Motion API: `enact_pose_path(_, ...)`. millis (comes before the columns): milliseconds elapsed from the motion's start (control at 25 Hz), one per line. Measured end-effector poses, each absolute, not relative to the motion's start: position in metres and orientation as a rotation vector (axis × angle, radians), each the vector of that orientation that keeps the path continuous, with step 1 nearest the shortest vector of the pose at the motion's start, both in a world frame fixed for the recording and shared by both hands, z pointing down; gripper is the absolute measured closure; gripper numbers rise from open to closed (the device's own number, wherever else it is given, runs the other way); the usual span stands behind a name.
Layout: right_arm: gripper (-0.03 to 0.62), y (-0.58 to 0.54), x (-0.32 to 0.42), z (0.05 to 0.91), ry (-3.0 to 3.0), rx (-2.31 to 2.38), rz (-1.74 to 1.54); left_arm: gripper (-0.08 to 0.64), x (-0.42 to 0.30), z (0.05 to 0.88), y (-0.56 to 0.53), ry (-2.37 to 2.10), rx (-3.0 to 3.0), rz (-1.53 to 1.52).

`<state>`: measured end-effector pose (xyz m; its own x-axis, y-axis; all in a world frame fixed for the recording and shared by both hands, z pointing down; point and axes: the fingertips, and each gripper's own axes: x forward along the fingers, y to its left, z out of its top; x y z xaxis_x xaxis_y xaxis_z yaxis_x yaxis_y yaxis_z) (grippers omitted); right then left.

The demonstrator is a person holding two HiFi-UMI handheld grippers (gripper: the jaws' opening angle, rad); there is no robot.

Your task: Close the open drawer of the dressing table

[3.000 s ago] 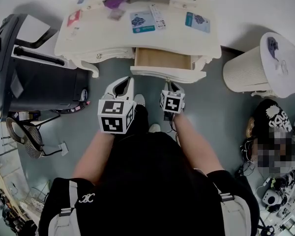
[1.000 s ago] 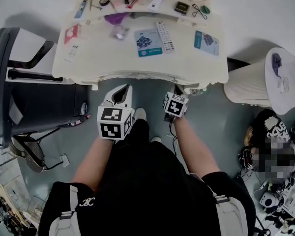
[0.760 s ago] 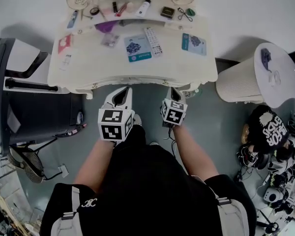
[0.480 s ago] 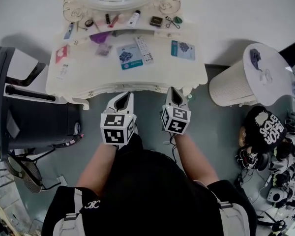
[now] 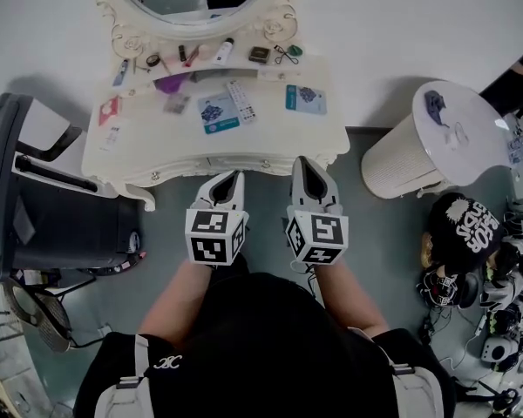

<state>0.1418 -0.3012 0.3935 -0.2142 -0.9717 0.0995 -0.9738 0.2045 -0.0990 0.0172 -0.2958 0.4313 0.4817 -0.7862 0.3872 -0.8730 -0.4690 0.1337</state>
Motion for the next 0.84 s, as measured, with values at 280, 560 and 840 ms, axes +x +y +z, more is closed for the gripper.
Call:
enact_pose_path(280,0.583,-0.285,0.152,0.396,-2.418,1.965,0.227,0.558,0.027,0.424,-0.28,-1.413,2.438,0.379)
enact_pose_path(560,0.583,-0.274,0.155,0.392,-2.436,1.959,0.221,0.558,0.031,0.419,-0.27,-1.428,2.445,0.377)
enact_pose_path(840,0.583,-0.264,0.158,0.389,-2.442,1.953,0.218,0.558,0.038,0.409,-0.262,-1.429,2.469,0.359)
